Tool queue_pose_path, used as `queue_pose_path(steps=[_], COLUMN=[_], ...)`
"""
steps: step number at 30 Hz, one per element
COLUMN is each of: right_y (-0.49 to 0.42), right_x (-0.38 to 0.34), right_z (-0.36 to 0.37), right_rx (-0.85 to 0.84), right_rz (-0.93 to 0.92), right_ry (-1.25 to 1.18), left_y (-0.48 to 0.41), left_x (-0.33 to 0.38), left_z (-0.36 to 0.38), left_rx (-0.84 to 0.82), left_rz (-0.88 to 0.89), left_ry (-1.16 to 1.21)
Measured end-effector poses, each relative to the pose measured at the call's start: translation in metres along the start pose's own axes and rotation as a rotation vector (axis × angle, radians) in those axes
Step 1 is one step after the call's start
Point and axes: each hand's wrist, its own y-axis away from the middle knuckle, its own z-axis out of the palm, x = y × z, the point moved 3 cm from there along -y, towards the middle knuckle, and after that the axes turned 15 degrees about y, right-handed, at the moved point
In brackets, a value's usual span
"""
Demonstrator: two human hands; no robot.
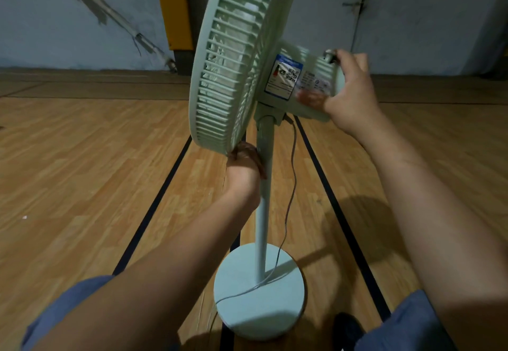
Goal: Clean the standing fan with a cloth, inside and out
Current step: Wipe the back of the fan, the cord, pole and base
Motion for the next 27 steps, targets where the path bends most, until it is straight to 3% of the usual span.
queue_pose_path(steps=[4,9,16,17,21,27], right_y=[0.004,0.011,0.011,0.011,0.013,0.011], right_x=[0.011,0.020,0.025,0.025,0.022,0.024], right_z=[0.005,0.006,0.007,0.007,0.012,0.021], right_rx=[0.046,0.067,0.079,0.085,0.102,0.146], right_rz=[0.052,0.097,0.105,0.106,0.113,0.139], right_ry=[-0.032,-0.056,-0.035,-0.051,-0.161,-0.332], left_y=[0.005,0.013,0.005,0.001,-0.013,-0.033], left_x=[0.010,0.028,0.011,0.009,0.001,-0.027], left_z=[0.017,0.039,0.037,0.038,0.038,0.026], left_rx=[0.006,-0.124,-0.161,-0.172,-0.303,-0.323], left_rz=[-0.073,0.054,0.074,0.114,0.544,0.521], left_ry=[0.122,0.125,-0.084,-0.149,-0.264,-0.294])
